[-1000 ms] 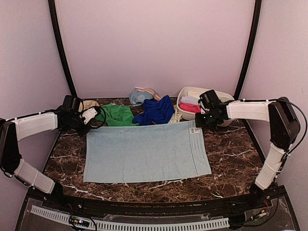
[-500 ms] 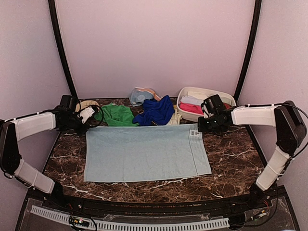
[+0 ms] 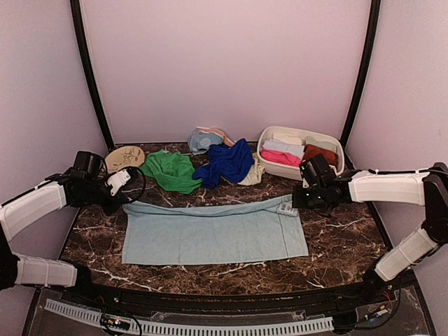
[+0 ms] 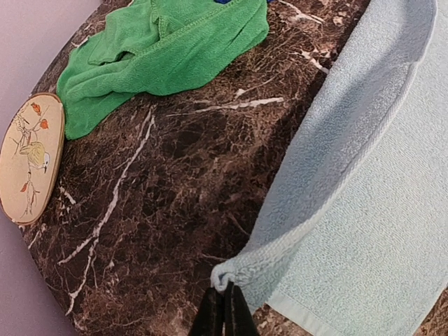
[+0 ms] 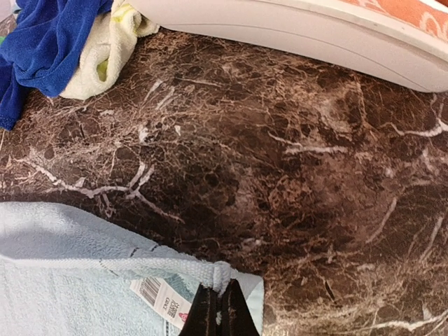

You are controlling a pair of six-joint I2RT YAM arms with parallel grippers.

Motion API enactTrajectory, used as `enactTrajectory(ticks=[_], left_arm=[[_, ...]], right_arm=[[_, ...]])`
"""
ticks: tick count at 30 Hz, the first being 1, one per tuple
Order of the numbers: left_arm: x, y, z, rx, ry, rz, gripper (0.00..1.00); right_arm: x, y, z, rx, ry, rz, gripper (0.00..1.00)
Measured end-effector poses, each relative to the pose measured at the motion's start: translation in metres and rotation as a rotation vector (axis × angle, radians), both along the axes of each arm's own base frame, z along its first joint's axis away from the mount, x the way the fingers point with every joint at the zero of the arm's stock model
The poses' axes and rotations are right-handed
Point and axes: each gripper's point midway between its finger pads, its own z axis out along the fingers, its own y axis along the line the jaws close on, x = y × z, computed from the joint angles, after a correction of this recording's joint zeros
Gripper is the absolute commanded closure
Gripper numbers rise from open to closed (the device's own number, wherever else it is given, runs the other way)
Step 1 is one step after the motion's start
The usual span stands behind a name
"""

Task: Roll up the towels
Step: Fold the towel at the center of the board.

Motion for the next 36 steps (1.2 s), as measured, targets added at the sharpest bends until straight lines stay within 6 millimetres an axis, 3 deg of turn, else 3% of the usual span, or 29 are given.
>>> enactTrajectory(ticks=[9,18,23,29,36], left_arm=[[-0.033,-0.007,-0.01,0.009,0.045,-0.072,1.0],[-0.07,-0.026,-0.046,0.074,0.129,-0.201,1.0],[-0.08,-0.021,-0.073,0.165,0.161,-0.219,1.0],[-0.068,-0.008,-0.099,0.285,0.184,-0.192,1.0],[-0.021,-0.003,-0.1,0.391,0.079,-0.13,1.0]], right_arm=[[-0.036,-0.004,0.001,0.012,0.009,-0.076,1.0],[-0.081,-0.01,-0.051,-0.071,0.133,-0.13,1.0],[-0.088,-0.014,-0.064,-0.071,0.157,-0.158,1.0],[-0.076,-0.004,-0.066,-0.032,0.126,-0.177,1.0],[-0.062,0.006,-0.065,-0.02,0.098,-0.19,1.0]])
